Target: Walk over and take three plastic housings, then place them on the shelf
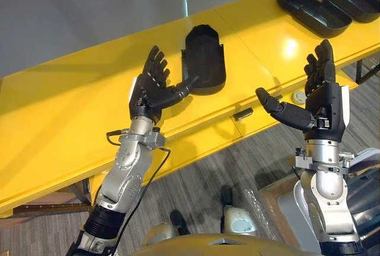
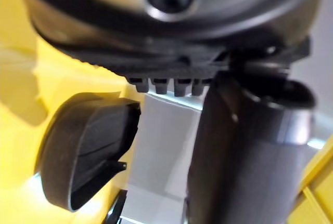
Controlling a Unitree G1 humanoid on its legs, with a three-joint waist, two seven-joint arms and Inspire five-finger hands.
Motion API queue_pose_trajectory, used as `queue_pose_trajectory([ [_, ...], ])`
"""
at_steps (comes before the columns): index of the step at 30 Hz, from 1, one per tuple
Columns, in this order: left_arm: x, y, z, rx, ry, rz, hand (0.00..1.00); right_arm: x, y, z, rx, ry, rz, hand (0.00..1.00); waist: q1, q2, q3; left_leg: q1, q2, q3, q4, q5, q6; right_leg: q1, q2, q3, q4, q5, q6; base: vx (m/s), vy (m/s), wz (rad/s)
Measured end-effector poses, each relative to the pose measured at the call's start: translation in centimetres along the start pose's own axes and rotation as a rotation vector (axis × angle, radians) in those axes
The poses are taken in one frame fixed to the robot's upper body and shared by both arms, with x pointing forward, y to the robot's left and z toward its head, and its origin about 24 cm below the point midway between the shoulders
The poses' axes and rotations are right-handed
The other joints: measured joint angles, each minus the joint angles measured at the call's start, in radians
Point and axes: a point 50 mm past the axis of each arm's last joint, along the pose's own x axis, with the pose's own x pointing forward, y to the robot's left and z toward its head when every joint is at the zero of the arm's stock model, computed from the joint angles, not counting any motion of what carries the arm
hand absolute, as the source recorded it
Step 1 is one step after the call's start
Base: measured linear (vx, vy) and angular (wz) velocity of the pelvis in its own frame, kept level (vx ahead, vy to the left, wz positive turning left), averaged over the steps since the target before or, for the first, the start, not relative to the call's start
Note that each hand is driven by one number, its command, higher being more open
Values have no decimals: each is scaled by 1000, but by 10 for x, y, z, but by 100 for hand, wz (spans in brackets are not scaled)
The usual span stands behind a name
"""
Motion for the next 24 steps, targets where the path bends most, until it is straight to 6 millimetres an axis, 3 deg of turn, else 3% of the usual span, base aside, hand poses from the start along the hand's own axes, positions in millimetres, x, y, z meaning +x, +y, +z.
queue_pose_trajectory([
  [11,10,-15,2,-37,-2,-115,100,-1,6,-1,16,8,16,100,-1,4,41,-67,28,3,106,-56,4,-27,4,5,0,4,5,-20,-1,-1],
  [15,15,-20,8,-37,-33,-146,100,4,8,1,46,-8,18,100,1,15,113,-118,74,15,254,-133,11,-45,15,23,35,2,4,-90,25,-15],
  [18,22,-27,17,-36,-76,-182,100,9,9,1,50,-19,17,100,1,17,159,-148,86,17,310,-156,25,-71,11,30,70,-2,4,-129,42,-7],
  [24,20,-31,14,-43,-72,-209,100,6,11,-6,50,12,20,100,4,16,166,-168,80,15,323,-161,33,-91,0,29,89,-10,-2,-101,38,1],
])
